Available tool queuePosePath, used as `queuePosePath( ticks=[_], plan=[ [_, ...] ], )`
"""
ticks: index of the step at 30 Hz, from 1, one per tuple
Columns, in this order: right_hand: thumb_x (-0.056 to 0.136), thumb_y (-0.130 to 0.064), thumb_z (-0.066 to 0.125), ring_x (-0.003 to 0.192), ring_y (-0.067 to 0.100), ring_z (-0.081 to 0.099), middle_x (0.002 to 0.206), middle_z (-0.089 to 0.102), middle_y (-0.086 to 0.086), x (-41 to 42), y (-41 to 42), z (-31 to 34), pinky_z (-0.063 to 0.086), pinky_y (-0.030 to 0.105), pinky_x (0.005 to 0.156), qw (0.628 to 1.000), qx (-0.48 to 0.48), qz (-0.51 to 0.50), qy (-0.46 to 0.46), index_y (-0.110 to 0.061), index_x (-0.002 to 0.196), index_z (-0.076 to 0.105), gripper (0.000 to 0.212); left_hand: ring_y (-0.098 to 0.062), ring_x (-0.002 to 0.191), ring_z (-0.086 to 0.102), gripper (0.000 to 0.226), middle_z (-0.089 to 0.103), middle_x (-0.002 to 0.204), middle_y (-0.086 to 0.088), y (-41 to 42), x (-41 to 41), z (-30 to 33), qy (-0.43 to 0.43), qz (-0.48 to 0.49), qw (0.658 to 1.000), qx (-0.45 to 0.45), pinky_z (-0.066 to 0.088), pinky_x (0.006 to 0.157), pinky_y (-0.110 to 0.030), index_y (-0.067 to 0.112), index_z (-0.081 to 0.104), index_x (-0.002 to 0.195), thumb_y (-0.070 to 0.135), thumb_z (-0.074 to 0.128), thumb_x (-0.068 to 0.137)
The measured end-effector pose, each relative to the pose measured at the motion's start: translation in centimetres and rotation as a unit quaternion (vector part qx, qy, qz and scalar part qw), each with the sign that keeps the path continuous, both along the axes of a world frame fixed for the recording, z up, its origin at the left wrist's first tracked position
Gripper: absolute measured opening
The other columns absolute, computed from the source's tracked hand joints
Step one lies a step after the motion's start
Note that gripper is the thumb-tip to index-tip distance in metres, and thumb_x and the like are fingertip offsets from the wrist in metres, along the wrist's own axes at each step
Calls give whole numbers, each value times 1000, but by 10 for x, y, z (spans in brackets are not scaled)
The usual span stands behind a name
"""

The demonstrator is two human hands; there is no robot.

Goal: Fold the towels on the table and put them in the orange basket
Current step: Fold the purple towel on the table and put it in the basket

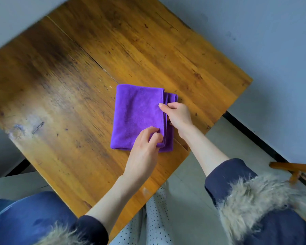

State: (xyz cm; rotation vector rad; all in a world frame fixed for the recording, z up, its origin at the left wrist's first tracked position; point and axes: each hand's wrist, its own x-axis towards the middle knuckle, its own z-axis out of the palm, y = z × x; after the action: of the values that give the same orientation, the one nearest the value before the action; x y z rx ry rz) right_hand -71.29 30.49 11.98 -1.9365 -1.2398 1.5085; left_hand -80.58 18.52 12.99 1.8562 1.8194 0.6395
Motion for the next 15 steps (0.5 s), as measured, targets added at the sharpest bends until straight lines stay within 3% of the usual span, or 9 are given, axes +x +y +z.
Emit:
queuePosePath(
  ticks=[5, 7, 9, 12, 15],
  plan=[
    [84, -22, 64, 80, 19, 57, 82, 62, 0, 5, 2, -3, 51, 42, 83, 998, -12, -42, 51, -21, 80, 58, 8, -36, 107, 59, 22, 62, 106, -20, -2, 1, -2, 2, -43, 999, 12, 50, 85, -49, -1, 58, 83, -20, 57, 72],
    [86, -19, 63, 78, 18, 55, 78, 60, -1, 10, 3, -5, 52, 42, 81, 996, -6, -61, 64, -23, 77, 57, 11, -35, 111, 58, 24, 63, 109, -18, 0, 3, -5, -1, -51, 999, 15, 48, 89, -51, 1, 57, 83, -20, 57, 71],
    [87, -18, 62, 81, 17, 57, 79, 60, -5, 12, 3, -7, 52, 37, 77, 995, -3, -75, 71, -20, 88, 60, 3, -32, 114, 57, 28, 64, 111, -15, 2, 7, -8, 7, -59, 998, 16, 46, 94, -51, 4, 57, 83, -20, 58, 69],
    [87, -20, 63, 93, 22, 61, 92, 62, -2, 12, 5, -9, 52, 41, 87, 996, 0, -78, 45, -11, 108, 63, 24, -28, 125, 50, 22, 61, 123, -9, 3, 9, -17, 54, -85, 995, -16, 34, 105, -47, 8, 59, 88, -10, 60, 76],
    [88, -22, 61, 98, 26, 61, 99, 65, 3, 12, 7, -8, 51, 45, 89, 999, 16, -34, -16, -8, 108, 65, 25, -24, 134, 38, 16, 53, 134, -4, 1, 4, -23, 82, -121, 988, -54, 24, 112, -42, 11, 61, 95, 1, 56, 83]
  ],
)
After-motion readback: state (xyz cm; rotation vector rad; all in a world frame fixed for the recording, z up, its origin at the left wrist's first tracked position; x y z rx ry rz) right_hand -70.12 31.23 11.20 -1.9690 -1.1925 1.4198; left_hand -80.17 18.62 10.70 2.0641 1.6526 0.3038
